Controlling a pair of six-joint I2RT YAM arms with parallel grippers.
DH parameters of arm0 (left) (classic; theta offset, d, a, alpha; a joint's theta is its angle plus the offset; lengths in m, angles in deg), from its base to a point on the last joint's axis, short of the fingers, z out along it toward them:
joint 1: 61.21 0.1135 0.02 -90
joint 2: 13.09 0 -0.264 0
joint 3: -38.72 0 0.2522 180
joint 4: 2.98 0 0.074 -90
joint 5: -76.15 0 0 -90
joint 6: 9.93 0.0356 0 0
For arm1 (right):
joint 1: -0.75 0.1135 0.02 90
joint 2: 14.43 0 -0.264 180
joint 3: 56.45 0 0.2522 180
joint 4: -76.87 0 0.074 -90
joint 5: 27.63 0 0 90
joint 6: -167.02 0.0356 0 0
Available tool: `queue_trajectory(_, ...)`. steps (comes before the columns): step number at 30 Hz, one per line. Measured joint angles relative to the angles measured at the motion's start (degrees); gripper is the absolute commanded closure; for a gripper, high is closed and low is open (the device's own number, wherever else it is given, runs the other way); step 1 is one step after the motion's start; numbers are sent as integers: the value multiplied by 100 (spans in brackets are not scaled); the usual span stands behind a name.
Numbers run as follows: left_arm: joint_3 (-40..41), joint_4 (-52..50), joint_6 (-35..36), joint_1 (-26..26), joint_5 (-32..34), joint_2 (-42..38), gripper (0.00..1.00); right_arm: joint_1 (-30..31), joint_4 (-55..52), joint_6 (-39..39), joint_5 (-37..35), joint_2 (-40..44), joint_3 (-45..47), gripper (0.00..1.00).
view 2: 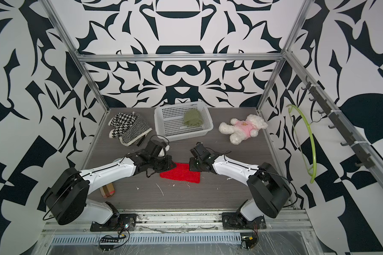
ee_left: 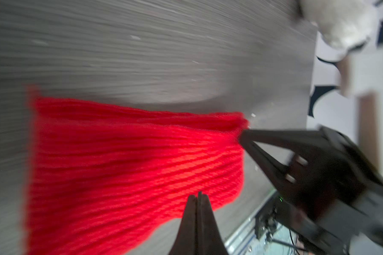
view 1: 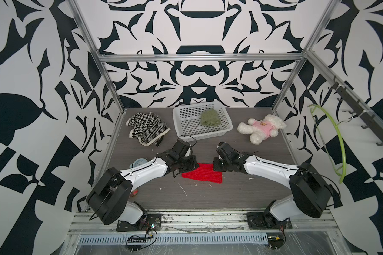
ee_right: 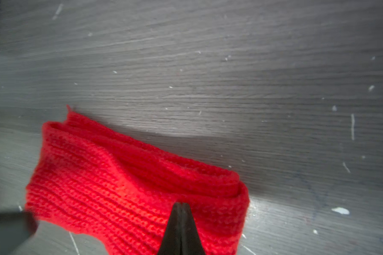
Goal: Roll up the scarf and place it into the basket
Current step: Fold the scarf at the center of the board.
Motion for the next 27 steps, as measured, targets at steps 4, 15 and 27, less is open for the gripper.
queue_trajectory(4, -20, 63, -9, -166, -66, 184, 100, -179, 120, -20, 195, -240, 212, 100)
queue_trajectory(15, -664, 256, 72, -181, -310, 1167, 100, -164, -153, -2, 179, 1720, 828, 100)
queue_trajectory(27, -778, 352, 55, -199, -404, 1488, 100, 326, 122, 249, 586, 935, 1425, 100)
